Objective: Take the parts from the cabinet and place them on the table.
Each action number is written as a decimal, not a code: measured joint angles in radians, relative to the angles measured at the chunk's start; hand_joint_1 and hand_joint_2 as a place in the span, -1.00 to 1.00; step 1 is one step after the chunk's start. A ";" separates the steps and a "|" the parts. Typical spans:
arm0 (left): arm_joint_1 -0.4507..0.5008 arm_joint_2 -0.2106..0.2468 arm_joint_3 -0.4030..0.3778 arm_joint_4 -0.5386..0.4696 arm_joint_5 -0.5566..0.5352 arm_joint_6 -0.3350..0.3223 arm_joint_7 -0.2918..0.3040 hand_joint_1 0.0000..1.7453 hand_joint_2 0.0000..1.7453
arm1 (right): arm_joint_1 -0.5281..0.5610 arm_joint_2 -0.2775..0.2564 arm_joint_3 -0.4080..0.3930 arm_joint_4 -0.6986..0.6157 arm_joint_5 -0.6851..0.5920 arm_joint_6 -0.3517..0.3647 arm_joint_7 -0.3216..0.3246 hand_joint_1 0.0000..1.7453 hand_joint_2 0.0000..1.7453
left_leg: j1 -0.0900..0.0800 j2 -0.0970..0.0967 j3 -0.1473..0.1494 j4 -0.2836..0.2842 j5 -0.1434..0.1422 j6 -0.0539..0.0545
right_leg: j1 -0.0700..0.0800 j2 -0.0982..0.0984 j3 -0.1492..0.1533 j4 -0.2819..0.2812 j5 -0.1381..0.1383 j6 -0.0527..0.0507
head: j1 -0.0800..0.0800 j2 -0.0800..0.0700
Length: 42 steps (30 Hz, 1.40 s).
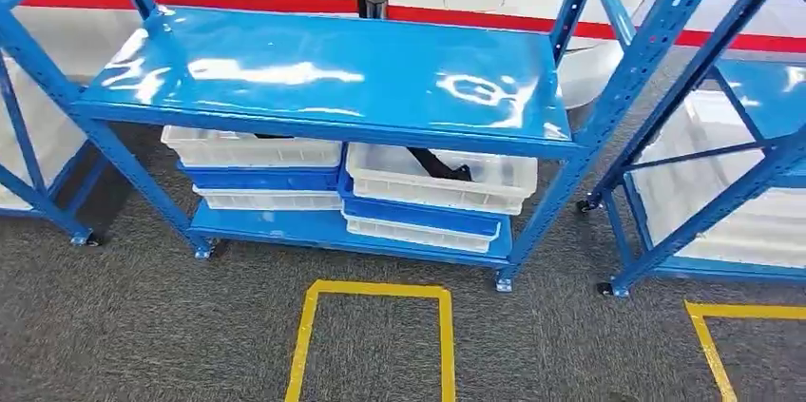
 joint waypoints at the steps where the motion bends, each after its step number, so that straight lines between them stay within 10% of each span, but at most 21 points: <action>1: -0.001 -0.001 0.000 0.000 0.000 0.000 0.000 -1.00 1.00 | -0.001 -0.002 0.000 0.000 0.001 0.002 0.000 -1.00 -1.00 | 0.000 0.011 0.003 0.001 -0.002 -0.004 | -0.001 -0.024 0.061 -0.105 0.031 0.008 | 0.000 0.000; 2: -0.001 -0.001 0.000 0.000 0.000 0.000 0.000 -1.00 1.00 | -0.003 -0.002 0.000 0.000 0.001 0.002 0.000 -1.00 -1.00 | -0.003 0.020 0.007 0.003 -0.004 -0.009 | 0.000 -0.069 0.110 -0.183 0.044 0.007 | 0.000 0.000; 3: 0.000 -0.001 0.000 0.000 0.000 -0.001 0.000 -1.00 1.00 | -0.007 -0.002 0.000 0.000 0.001 0.003 0.000 -1.00 -1.00 | -0.011 0.030 0.007 0.006 -0.012 -0.019 | 0.009 -0.074 0.112 -0.195 0.046 -0.005 | 0.000 0.000; 7: -0.006 -0.001 0.000 0.000 -0.001 -0.001 0.000 -1.00 1.00 | -0.001 -0.003 0.000 0.000 0.003 0.003 0.003 -1.00 -1.00 | -0.004 0.055 0.016 0.005 -0.016 -0.041 | 0.002 -0.030 0.112 -0.197 0.054 -0.035 | -0.005 0.000; 8: -0.006 0.001 0.000 0.000 -0.001 -0.001 0.000 -1.00 -1.00 | -0.001 -0.002 0.000 0.000 0.003 0.003 0.004 -1.00 -1.00 | 0.001 0.010 0.010 0.026 -0.035 -0.050 | -0.004 -0.021 0.109 -0.198 0.056 -0.038 | -0.006 0.000; 10: -0.003 0.000 0.000 0.000 -0.001 0.000 0.000 -1.00 -1.00 | -0.006 -0.002 0.000 0.000 0.004 0.002 0.004 -1.00 -1.00 | 0.004 -0.048 -0.044 0.150 -0.118 -0.053 | -0.004 -0.005 0.104 -0.197 0.061 -0.052 | -0.008 0.000; 12: 0.001 0.000 0.001 0.000 0.000 0.000 0.000 -1.00 -1.00 | -0.006 -0.002 0.001 0.000 0.019 -0.005 0.003 -1.00 -1.00 | 0.004 -0.063 -0.113 0.297 -0.175 -0.056 | 0.000 0.014 0.100 -0.197 0.063 -0.055 | -0.010 0.000; 14: 0.002 0.001 0.001 0.000 -0.001 0.000 -0.002 -1.00 -1.00 | 0.000 -0.003 0.005 0.000 0.032 -0.009 0.007 -1.00 -1.00 | 0.004 -0.064 -0.115 0.285 -0.137 -0.054 | 0.001 0.027 0.102 -0.196 0.063 -0.055 | -0.010 0.000; 17: 0.001 0.001 0.001 0.000 -0.003 0.000 -0.003 -1.00 -1.00 | 0.000 -0.004 0.011 0.000 0.037 -0.010 0.013 -1.00 -1.00 | 0.011 -0.080 -0.002 0.036 -0.005 -0.047 | 0.002 0.045 0.108 -0.194 0.063 -0.053 | -0.009 0.000; 21: 0.000 -0.002 -0.001 0.001 -0.013 -0.001 -0.003 -1.00 -1.00 | 0.001 -0.008 0.015 0.000 0.027 -0.011 0.013 -1.00 -1.00 | 0.002 -0.085 -0.004 0.015 -0.009 -0.044 | 0.019 0.048 0.089 -0.188 0.058 -0.048 | -0.008 0.000; 22: 0.001 -0.002 -0.001 0.001 -0.015 -0.002 -0.003 -1.00 -1.00 | 0.001 -0.008 0.015 0.000 0.023 -0.011 0.011 -1.00 1.00 | -0.003 -0.085 -0.005 0.016 -0.009 -0.040 | 0.018 0.048 0.089 -0.189 0.059 -0.046 | -0.008 0.000; 23: 0.000 0.000 -0.001 0.001 -0.016 -0.002 -0.003 -1.00 1.00 | 0.001 -0.008 0.015 0.000 0.019 -0.011 0.008 -1.00 1.00 | -0.008 -0.085 -0.006 0.016 -0.008 -0.035 | 0.014 0.048 0.089 -0.189 0.060 -0.043 | -0.008 0.000; 29: 0.000 0.001 -0.001 0.001 -0.022 -0.008 -0.002 -1.00 1.00 | 0.006 -0.009 0.015 0.000 0.018 -0.011 0.009 -1.00 1.00 | -0.016 -0.085 -0.011 0.018 -0.005 -0.024 | 0.008 0.048 0.093 -0.194 0.069 -0.029 | -0.008 0.000; 30: 0.000 0.001 -0.001 0.001 -0.023 -0.008 -0.002 -1.00 1.00 | 0.006 -0.009 0.015 0.000 0.018 -0.011 0.010 -1.00 -1.00 | -0.016 -0.085 -0.012 0.018 -0.004 -0.023 | 0.007 0.048 0.092 -0.194 0.070 -0.028 | -0.008 0.000; 35: 0.000 0.002 -0.002 0.001 -0.028 -0.020 -0.003 -1.00 1.00 | 0.006 -0.008 0.015 0.000 0.018 -0.013 0.010 -1.00 -1.00 | -0.017 -0.085 -0.013 0.018 -0.004 -0.022 | 0.006 0.048 0.090 -0.194 0.070 -0.027 | -0.008 0.000; 36: 0.000 0.002 -0.002 0.001 -0.033 -0.020 -0.002 -1.00 1.00 | 0.006 -0.008 0.015 0.000 0.018 -0.013 0.010 -1.00 1.00 | -0.017 -0.085 -0.014 0.018 -0.004 -0.022 | 0.006 0.048 0.090 -0.194 0.070 -0.027 | -0.008 0.000; 42: 0.006 0.006 -0.036 0.001 -0.020 -0.025 0.019 -1.00 1.00 | 0.014 -0.012 0.038 0.000 0.009 -0.002 0.006 -1.00 1.00 | -0.014 -0.085 -0.014 0.018 -0.003 -0.022 | 0.009 0.048 0.090 -0.194 0.070 -0.027 | -0.008 0.000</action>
